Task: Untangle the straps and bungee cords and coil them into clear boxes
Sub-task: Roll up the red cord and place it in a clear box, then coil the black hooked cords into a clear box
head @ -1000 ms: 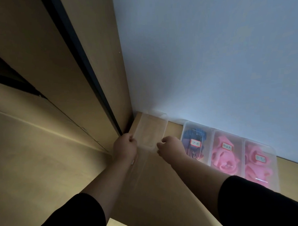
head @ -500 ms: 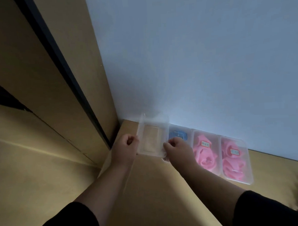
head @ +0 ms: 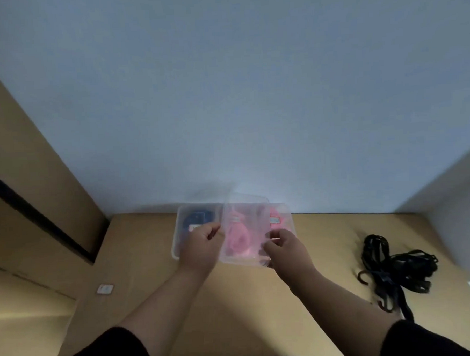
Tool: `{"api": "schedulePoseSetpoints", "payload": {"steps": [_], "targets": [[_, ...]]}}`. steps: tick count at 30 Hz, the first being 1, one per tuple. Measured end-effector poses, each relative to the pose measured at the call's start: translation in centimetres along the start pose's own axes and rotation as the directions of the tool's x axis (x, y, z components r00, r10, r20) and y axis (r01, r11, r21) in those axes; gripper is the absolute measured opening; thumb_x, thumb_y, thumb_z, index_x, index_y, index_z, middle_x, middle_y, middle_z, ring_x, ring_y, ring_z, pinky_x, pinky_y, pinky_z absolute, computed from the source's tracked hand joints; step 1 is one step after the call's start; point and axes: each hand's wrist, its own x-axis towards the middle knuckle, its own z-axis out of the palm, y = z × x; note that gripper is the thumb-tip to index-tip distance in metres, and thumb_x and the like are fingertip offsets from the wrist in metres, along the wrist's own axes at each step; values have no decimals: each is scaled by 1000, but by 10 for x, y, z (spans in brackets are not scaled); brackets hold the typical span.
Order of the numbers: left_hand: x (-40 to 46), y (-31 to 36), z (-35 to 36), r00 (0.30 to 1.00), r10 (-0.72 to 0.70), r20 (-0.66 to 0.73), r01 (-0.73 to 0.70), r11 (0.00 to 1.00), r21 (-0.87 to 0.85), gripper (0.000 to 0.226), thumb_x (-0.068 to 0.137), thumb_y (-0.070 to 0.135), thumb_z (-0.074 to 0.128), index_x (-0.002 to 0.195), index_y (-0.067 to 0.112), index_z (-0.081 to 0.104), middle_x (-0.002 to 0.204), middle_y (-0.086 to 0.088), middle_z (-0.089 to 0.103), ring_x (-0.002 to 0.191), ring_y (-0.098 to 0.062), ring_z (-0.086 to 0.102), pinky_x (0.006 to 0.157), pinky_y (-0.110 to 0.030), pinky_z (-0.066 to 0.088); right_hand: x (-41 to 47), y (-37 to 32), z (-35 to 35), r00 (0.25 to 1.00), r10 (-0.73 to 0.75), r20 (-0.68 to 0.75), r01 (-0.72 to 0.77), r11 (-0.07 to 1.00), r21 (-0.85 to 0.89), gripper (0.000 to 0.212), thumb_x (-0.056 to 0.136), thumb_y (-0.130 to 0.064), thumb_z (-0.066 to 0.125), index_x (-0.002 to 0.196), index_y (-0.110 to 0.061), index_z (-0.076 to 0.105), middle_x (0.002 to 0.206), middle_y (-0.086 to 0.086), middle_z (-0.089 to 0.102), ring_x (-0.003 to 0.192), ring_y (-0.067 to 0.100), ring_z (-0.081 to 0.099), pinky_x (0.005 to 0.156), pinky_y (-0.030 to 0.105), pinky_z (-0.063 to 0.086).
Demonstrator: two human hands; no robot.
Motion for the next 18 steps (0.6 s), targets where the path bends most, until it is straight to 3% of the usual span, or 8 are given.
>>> {"api": "schedulePoseSetpoints", "payload": {"steps": [6,10,18], "targets": [[-32,42,89,984,43,176,-61,993,98,23,100,23,54,92,7,68,82,-13,67,79,-31,63,73,-46,52,-10,49,-93,991,47,-123,-38,997,74,8,92,-28,61,91,-25,68,82,-1,75,77,20,74,72,54,62],[-55,61,140,978,35,205,-54,995,84,13,97,19,60,89,13,67,75,-7,67,75,-28,65,74,-41,53,-16,79,-146,988,63,-138,-59,998,32,12,95,-34,58,91,-27,68,83,-3,74,81,19,73,74,51,63],[-103,58,210,950,-85,299,4,965,264,8,90,15,58,84,20,60,67,-4,66,56,-13,65,61,-28,50,-25,142,-213,995,102,-4,-101,981,-164,10,96,-33,60,95,-24,66,90,-2,72,80,14,71,79,43,63]]}}
